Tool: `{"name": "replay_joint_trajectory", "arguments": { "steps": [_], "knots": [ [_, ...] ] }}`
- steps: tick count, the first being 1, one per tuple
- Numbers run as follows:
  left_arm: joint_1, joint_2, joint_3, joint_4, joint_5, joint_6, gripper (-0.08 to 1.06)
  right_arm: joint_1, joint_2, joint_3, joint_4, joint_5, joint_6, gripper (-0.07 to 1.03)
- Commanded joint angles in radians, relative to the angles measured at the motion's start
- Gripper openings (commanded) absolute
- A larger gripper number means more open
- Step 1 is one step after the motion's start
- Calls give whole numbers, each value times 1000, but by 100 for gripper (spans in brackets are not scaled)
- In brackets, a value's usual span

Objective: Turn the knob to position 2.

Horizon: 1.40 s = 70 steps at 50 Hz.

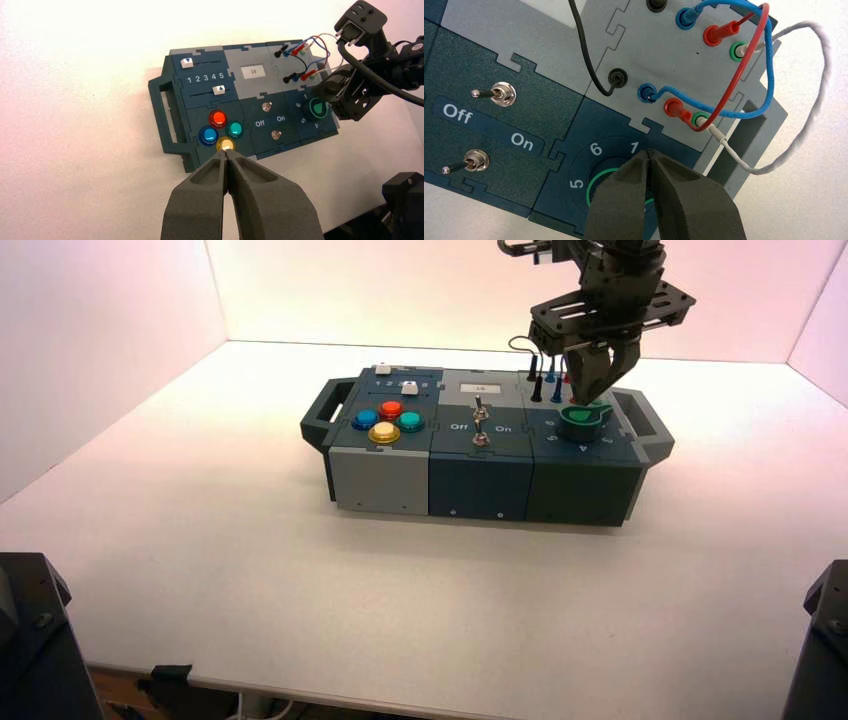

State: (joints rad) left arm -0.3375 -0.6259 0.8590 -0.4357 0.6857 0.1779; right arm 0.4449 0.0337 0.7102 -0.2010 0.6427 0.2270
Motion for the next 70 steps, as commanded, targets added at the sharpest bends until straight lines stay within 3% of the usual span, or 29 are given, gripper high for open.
{"name": "replay_joint_trajectory", "arguments": {
  "steps": [1,48,70],
  "knots": [
    [-6,-2,-35,-3,-5,2,-3,5,-12,-5,3,9,-3,-2],
    [-6,5,-52,-2,-3,17,-3,5,-40,-77,-2,31,8,-2],
    [-6,5,-54,-2,18,23,-3,5,-209,-101,-6,44,11,-2]
  ]
}}
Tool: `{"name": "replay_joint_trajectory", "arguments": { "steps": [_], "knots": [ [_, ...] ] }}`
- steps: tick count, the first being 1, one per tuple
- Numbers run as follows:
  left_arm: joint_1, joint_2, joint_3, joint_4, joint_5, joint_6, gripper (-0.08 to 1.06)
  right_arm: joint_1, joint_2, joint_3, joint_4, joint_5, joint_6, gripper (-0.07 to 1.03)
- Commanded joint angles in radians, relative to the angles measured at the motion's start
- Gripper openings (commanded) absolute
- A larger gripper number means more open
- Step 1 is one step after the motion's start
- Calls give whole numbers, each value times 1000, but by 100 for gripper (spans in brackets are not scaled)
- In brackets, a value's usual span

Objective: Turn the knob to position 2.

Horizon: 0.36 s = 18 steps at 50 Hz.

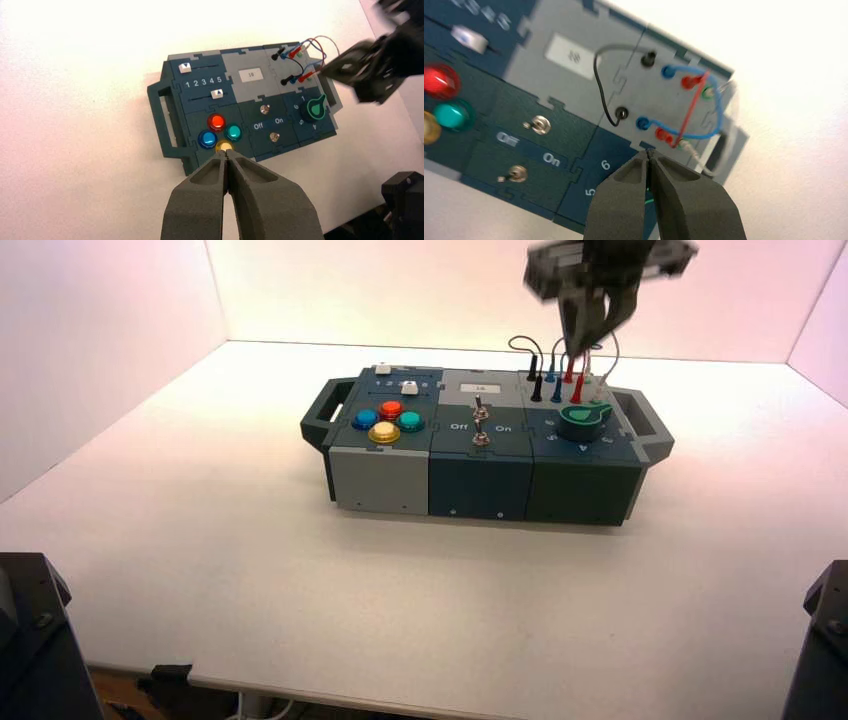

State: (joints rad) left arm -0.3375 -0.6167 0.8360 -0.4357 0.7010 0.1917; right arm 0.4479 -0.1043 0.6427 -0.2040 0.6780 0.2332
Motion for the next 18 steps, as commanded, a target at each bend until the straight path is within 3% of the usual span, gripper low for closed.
{"name": "replay_joint_trajectory", "arguments": {
  "steps": [1,18],
  "knots": [
    [-6,-5,-31,-2,3,11,-3,2,-77,-34,-3,14,5,-2],
    [-6,-9,-23,-3,3,8,-3,3,-104,-38,-3,43,3,-2]
  ]
}}
